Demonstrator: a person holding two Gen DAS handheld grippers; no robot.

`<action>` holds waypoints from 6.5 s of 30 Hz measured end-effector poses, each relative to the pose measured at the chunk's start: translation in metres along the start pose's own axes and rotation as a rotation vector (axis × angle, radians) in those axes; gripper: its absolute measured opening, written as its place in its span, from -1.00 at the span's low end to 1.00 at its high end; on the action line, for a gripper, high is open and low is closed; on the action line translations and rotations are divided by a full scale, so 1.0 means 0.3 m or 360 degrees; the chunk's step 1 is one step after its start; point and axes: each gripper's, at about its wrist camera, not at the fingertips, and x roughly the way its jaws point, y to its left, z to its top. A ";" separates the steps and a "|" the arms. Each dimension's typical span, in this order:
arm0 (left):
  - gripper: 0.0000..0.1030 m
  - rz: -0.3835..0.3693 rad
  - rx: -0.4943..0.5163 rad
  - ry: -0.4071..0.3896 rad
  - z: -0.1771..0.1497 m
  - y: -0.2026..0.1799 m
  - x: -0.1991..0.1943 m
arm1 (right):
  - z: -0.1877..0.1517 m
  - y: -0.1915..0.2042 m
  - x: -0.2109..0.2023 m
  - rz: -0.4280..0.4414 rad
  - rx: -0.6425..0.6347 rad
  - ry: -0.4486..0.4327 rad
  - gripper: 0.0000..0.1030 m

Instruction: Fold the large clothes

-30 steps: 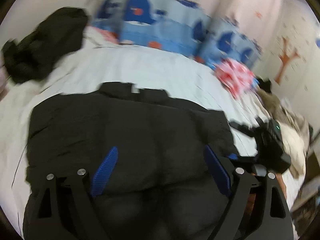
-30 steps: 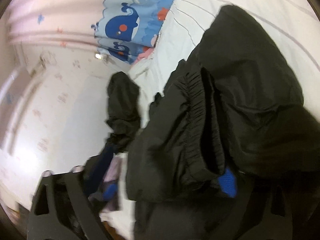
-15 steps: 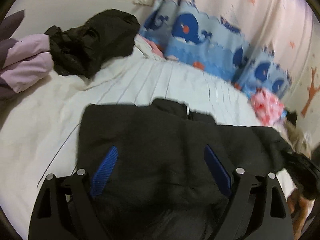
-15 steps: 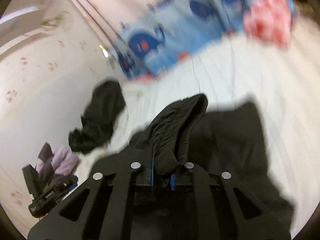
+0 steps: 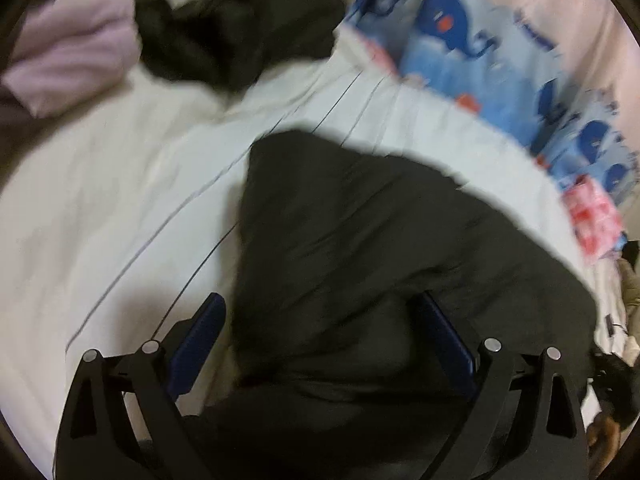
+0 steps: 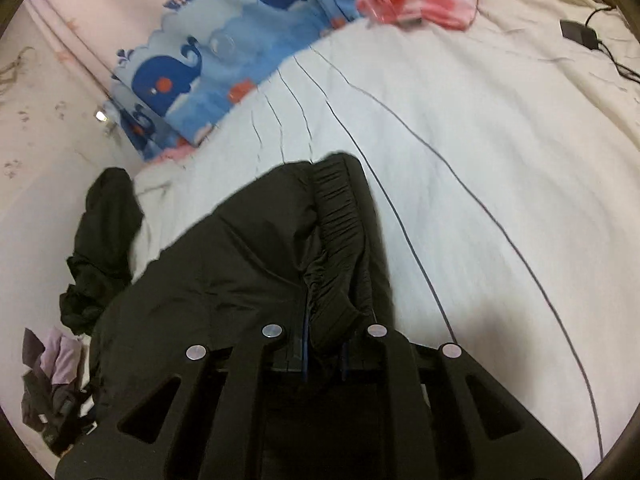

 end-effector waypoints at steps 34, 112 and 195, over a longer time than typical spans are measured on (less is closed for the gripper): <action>0.86 0.0162 0.0218 -0.0075 -0.038 -0.124 -0.018 | -0.079 0.218 0.078 -0.0422 -0.0526 0.0010 0.70; 0.86 0.0167 0.0609 -0.0122 -0.108 -0.297 0.092 | -0.103 0.341 0.202 -0.0437 -0.0915 0.0151 0.86; 0.86 -0.0449 0.0123 0.0418 -0.467 0.536 -0.412 | -0.346 -0.291 -0.577 0.0094 -0.0306 0.0533 0.86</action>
